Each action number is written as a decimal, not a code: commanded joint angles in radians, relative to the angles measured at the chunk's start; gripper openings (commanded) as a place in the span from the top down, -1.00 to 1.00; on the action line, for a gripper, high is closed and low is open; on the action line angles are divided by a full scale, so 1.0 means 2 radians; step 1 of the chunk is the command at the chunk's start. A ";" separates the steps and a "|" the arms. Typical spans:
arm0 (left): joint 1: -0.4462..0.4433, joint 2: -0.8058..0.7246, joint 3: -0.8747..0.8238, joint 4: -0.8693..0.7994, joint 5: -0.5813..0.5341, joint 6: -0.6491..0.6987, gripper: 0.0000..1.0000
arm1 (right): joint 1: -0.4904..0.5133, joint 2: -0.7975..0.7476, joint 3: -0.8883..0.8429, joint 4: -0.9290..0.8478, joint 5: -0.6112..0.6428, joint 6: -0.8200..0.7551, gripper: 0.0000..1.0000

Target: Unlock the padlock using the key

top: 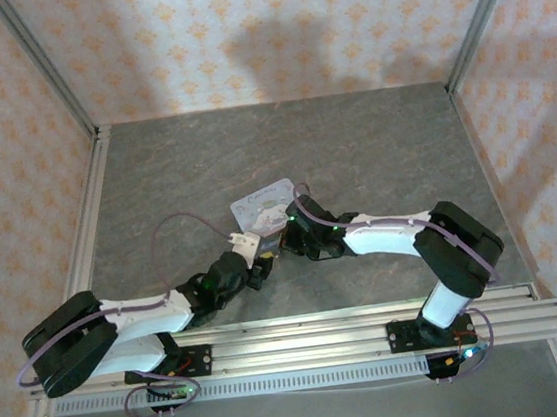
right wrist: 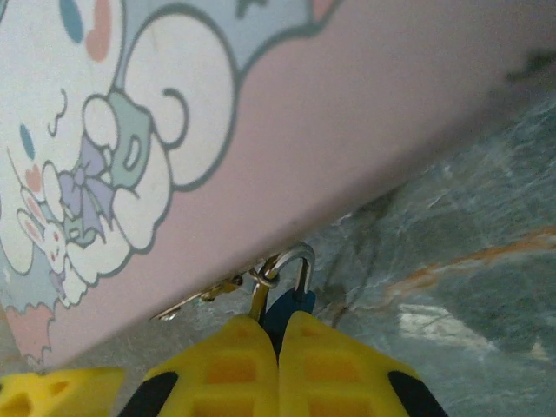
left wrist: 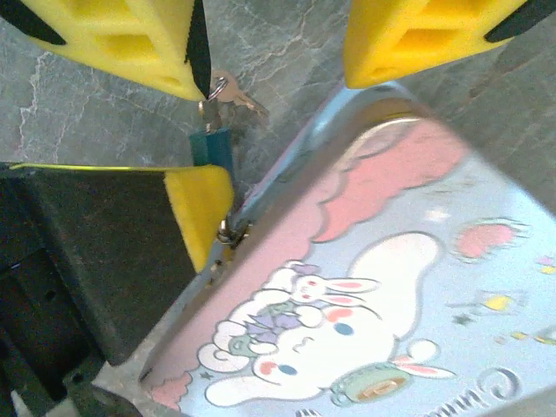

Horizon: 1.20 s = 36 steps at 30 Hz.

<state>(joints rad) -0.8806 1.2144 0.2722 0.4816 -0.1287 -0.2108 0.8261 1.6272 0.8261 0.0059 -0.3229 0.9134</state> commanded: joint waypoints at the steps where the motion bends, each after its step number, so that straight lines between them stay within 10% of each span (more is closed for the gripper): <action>1: 0.010 -0.033 -0.012 -0.041 0.000 -0.008 0.09 | -0.016 -0.004 -0.019 -0.014 -0.009 -0.045 1.00; 20: 0.040 -0.021 0.018 -0.059 0.069 -0.069 0.11 | -0.055 -0.005 0.065 -0.172 -0.069 -0.282 1.00; 36: 0.052 0.037 0.045 -0.044 0.029 -0.104 0.18 | -0.113 -0.009 -0.019 -0.036 -0.162 -0.192 1.00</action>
<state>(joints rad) -0.7883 1.2881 0.3481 0.3740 -0.0338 -0.3969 0.6155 1.6115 0.8303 -0.1226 -0.6186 0.4854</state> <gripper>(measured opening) 0.413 0.054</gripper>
